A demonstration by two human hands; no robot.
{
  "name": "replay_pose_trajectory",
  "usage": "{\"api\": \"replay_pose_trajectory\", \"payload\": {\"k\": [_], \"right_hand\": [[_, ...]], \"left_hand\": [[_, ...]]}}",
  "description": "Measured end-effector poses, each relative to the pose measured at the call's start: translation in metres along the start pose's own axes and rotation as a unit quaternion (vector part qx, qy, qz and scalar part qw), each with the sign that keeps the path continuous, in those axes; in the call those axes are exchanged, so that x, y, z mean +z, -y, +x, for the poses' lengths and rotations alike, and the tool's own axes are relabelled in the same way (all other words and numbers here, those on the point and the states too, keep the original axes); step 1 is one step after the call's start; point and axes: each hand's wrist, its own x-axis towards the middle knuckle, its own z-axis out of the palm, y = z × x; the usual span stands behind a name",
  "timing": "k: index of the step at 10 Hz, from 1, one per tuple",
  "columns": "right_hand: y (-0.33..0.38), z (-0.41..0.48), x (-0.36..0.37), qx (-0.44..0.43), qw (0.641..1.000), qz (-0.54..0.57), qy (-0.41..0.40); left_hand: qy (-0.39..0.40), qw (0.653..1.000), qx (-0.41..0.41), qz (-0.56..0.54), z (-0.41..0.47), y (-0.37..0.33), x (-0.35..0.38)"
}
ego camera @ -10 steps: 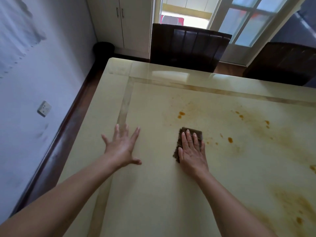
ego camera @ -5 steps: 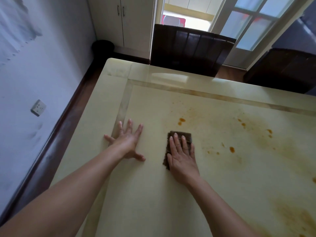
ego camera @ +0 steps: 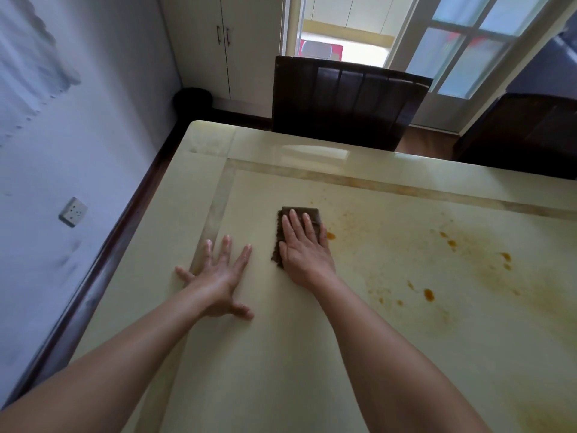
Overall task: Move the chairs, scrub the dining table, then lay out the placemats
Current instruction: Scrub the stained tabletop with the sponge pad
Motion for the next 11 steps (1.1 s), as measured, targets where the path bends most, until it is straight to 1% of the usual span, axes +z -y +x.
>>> {"api": "replay_pose_trajectory", "payload": {"k": [2,3,4,5,6,7,9,10,11], "right_hand": [[-0.061,-0.022,-0.007,0.092,0.996,0.001,-0.005],[-0.076,-0.032,-0.007,0.121,0.993,-0.001,-0.001],[-0.076,-0.031,-0.006,0.122,0.992,-0.001,-0.004],[-0.077,-0.03,-0.005,0.122,0.993,-0.004,-0.008],[-0.079,-0.028,-0.003,0.121,0.993,-0.006,-0.01],[-0.08,-0.027,-0.001,0.117,0.993,-0.008,-0.013],[-0.087,-0.022,-0.003,0.096,0.995,-0.026,-0.019],[-0.087,-0.012,-0.011,0.099,0.995,-0.03,0.005],[-0.079,0.0,-0.016,0.082,0.996,-0.03,0.01]], "left_hand": [[-0.001,1.0,0.005,-0.003,0.0,0.002,0.001],[-0.004,1.0,0.001,-0.004,0.0,0.001,0.0],[-0.002,1.0,-0.006,0.003,-0.002,-0.001,-0.001],[-0.016,0.999,-0.019,0.037,-0.002,-0.01,-0.01],[-0.065,0.996,-0.006,0.062,0.01,-0.03,-0.032],[-0.072,0.997,0.015,0.032,0.034,-0.046,-0.055],[-0.005,1.0,0.002,0.013,0.068,-0.048,-0.062],[0.0,1.0,0.005,0.008,0.069,-0.048,-0.061],[0.003,1.0,0.005,0.004,0.069,-0.048,-0.06]]}}
